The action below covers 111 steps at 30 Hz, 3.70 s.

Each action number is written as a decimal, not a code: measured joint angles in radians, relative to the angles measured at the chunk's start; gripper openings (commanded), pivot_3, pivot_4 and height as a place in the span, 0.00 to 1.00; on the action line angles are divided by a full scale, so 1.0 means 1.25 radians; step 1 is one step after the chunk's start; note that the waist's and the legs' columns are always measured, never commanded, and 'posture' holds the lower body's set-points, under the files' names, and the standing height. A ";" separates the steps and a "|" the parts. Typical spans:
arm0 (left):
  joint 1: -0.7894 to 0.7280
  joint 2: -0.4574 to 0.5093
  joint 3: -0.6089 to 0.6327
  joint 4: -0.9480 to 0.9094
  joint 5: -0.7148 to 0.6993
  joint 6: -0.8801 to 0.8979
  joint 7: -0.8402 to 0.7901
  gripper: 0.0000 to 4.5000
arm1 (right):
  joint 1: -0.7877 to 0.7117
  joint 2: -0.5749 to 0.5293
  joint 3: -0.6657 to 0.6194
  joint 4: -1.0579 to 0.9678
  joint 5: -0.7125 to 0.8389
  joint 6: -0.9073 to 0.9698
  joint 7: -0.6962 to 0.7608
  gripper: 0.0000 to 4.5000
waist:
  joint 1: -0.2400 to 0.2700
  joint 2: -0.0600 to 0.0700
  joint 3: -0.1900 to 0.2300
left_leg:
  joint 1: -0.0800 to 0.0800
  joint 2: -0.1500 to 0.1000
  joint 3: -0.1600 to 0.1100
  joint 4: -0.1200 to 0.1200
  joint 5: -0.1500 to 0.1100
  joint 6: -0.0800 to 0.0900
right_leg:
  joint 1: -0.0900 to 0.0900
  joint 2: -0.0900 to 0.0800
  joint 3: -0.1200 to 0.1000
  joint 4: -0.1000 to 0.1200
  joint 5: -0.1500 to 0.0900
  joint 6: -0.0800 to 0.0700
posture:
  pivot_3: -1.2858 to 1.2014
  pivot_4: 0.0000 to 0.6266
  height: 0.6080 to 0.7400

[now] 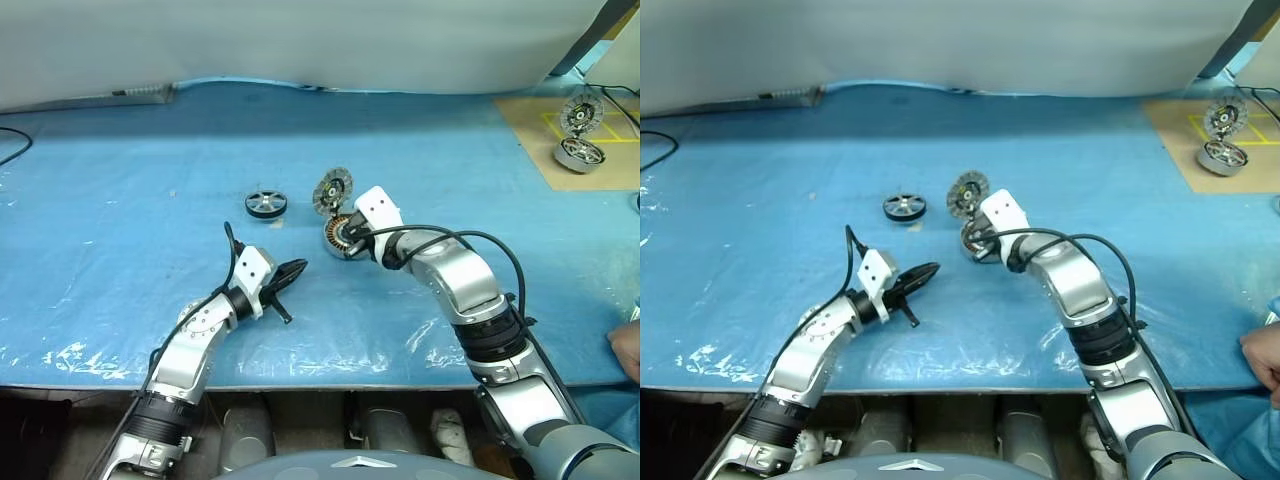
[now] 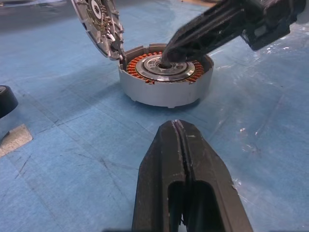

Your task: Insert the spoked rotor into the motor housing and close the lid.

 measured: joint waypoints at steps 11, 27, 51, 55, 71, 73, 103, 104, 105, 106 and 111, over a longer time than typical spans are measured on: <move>-0.035 0.022 0.019 0.000 0.025 0.059 0.068 0.01 | 0.061 -0.066 -0.027 -0.068 0.024 -0.010 0.036 0.00 | -0.003 0.000 0.000 | 0.000 0.000 0.000 0.000 0.000 0.000 | 0.000 0.000 0.000 0.000 0.000 0.000 | 0.52 0.24 1.00; -0.273 0.086 0.128 0.157 -0.007 0.174 0.105 0.13 | 0.141 -0.058 0.013 -0.111 0.032 -0.101 0.059 0.00 | 0.002 0.000 0.000 | 0.000 0.000 0.000 0.002 0.000 0.000 | 0.000 0.001 0.000 0.001 0.000 0.000 | 0.52 0.24 1.00; -0.617 0.086 0.067 0.789 0.150 -0.071 0.031 0.74 | 0.165 -0.053 0.013 -0.128 0.031 -0.114 0.024 0.00 | 0.007 0.000 0.000 | -0.001 -0.001 -0.002 0.001 0.000 0.000 | 0.000 0.001 0.000 0.000 0.002 0.003 | 0.52 0.24 1.00; -0.635 0.113 0.069 0.812 0.159 -0.089 0.012 0.74 | 0.171 -0.054 0.013 -0.129 0.031 -0.112 0.021 0.00 | 0.007 0.000 0.000 | -0.001 -0.001 -0.002 0.001 0.000 0.000 | 0.000 0.000 0.000 0.000 0.002 0.003 | 0.52 0.24 1.00; -0.625 0.121 0.063 0.817 0.162 -0.084 -0.102 0.74 | 0.170 -0.049 0.013 -0.129 0.031 -0.110 0.015 0.00 | 0.012 0.000 0.000 | -0.001 -0.001 -0.002 0.001 0.000 0.000 | 0.000 0.000 0.000 0.000 0.001 0.001 | 0.52 0.24 1.00; -0.620 0.121 0.058 0.809 0.164 -0.074 -0.108 0.74 | 0.170 -0.049 0.013 -0.129 0.031 -0.110 0.014 0.00 | 0.011 0.000 0.000 | -0.001 -0.001 -0.002 0.001 0.000 0.000 | 0.001 0.000 0.000 0.000 0.001 0.000 | 0.52 0.24 1.00; -0.628 0.165 0.048 0.822 0.195 -0.040 -0.114 0.66 | 0.165 -0.039 0.013 -0.124 0.031 -0.110 0.005 0.00 | 0.010 0.000 0.000 | 0.000 -0.001 -0.002 0.000 0.000 0.000 | 0.001 0.000 0.000 0.000 0.000 0.000 | 0.52 0.24 1.00; -0.629 0.162 0.047 0.824 0.195 -0.043 -0.115 0.62 | 0.165 -0.039 0.013 -0.124 0.031 -0.110 0.004 0.00 | 0.010 0.000 0.000 | 0.000 -0.001 -0.002 0.000 0.000 0.000 | 0.002 0.000 0.000 0.000 0.000 0.000 | 0.52 0.24 1.00; -0.629 0.159 0.046 0.826 0.196 -0.044 -0.115 0.55 | 0.165 -0.038 0.013 -0.124 0.031 -0.110 0.004 0.00 | 0.010 0.000 0.000 | 0.000 -0.001 -0.002 0.000 0.000 0.000 | 0.002 0.000 0.000 0.000 0.000 0.000 | 0.52 0.24 1.00; -0.629 0.158 0.046 0.827 0.196 -0.045 -0.115 0.47 | 0.165 -0.038 0.013 -0.124 0.031 -0.111 0.004 0.00 | 0.010 0.000 0.000 | 0.000 -0.001 -0.002 0.000 0.000 0.000 | 0.002 0.000 0.000 0.000 0.000 0.000 | 0.52 0.24 1.00; -0.631 0.155 0.041 0.831 0.198 -0.046 -0.117 0.09 | 0.165 -0.038 0.013 -0.124 0.031 -0.111 0.004 0.00 | 0.010 0.000 0.000 | 0.000 -0.001 -0.002 0.000 0.000 0.000 | 0.002 0.000 0.000 0.000 0.000 0.000 | 0.52 0.24 1.00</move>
